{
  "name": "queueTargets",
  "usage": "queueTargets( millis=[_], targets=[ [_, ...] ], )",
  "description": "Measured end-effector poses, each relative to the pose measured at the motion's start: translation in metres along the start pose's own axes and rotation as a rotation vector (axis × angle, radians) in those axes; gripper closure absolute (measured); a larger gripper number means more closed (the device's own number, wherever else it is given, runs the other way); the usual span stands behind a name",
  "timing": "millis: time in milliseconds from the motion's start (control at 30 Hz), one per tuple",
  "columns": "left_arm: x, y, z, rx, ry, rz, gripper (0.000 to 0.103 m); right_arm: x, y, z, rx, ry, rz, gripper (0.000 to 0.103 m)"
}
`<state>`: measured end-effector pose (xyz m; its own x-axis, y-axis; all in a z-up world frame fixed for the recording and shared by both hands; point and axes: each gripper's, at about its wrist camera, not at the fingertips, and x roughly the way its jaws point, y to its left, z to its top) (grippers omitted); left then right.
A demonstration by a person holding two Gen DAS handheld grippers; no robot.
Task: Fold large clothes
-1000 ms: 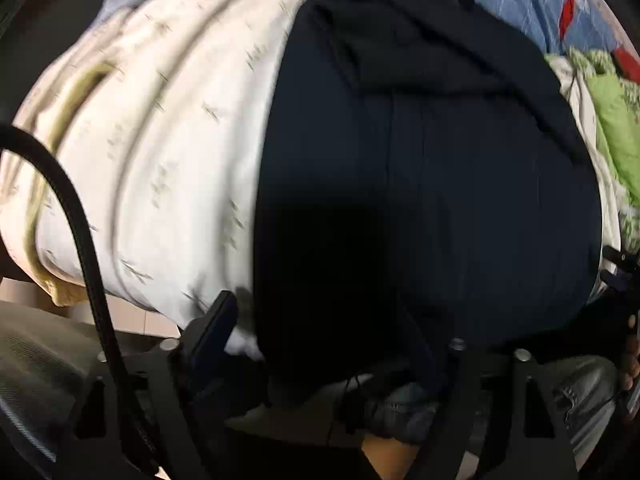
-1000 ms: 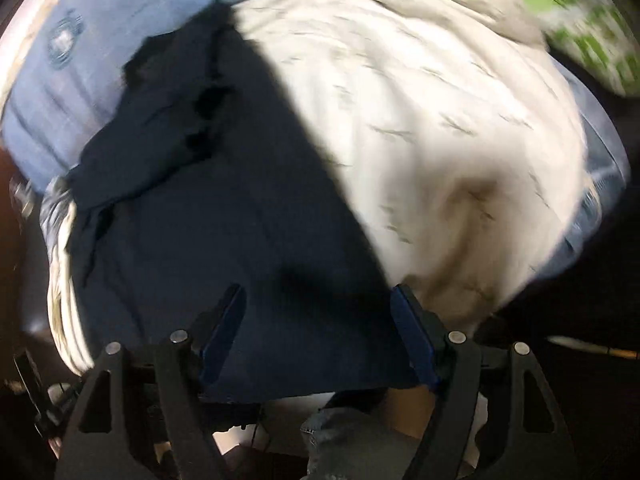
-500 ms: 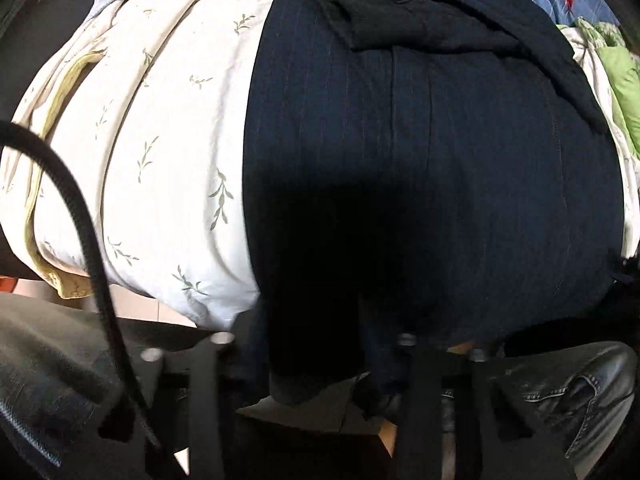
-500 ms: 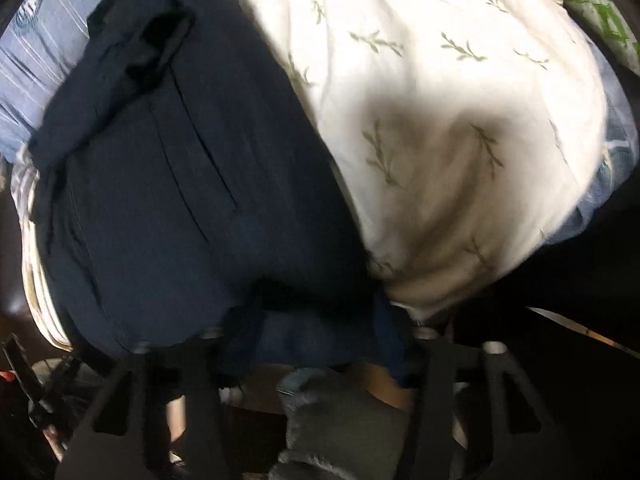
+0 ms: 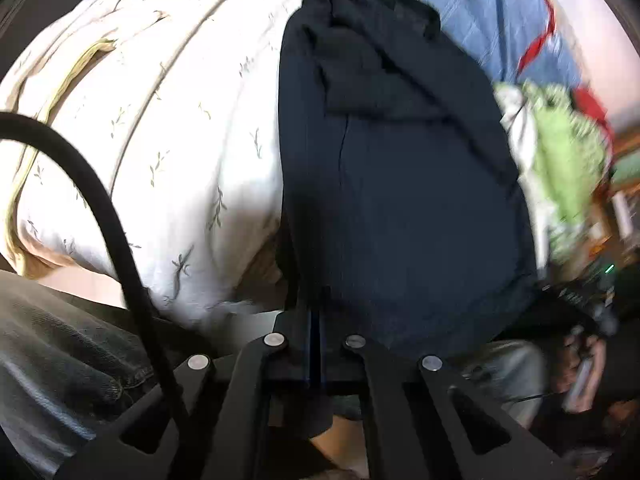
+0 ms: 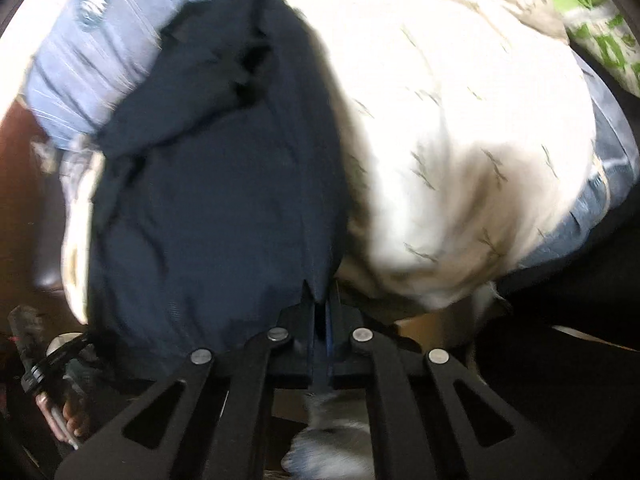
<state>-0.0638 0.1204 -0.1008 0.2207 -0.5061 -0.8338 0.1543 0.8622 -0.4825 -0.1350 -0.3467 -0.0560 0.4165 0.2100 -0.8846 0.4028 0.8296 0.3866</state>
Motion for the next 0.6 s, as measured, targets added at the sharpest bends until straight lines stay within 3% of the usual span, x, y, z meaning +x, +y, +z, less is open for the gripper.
queueTargets(
  millis=[233,400,600],
  targets=[
    [-0.044,0.026,0.046,-0.091,-0.066,-0.215,0.103,-0.045,0.015,0.032,-0.015,-0.118,0.181,0.099],
    [-0.059,0.013,0.107,-0.084,-0.123,-0.241,0.103,-0.049,0.045,0.068,-0.041,-0.158,0.236,0.099],
    [-0.029,0.024,0.211,-0.162,-0.122,-0.27,0.103,-0.037,0.065,0.136,-0.045,-0.185,0.248,0.099]
  ],
)
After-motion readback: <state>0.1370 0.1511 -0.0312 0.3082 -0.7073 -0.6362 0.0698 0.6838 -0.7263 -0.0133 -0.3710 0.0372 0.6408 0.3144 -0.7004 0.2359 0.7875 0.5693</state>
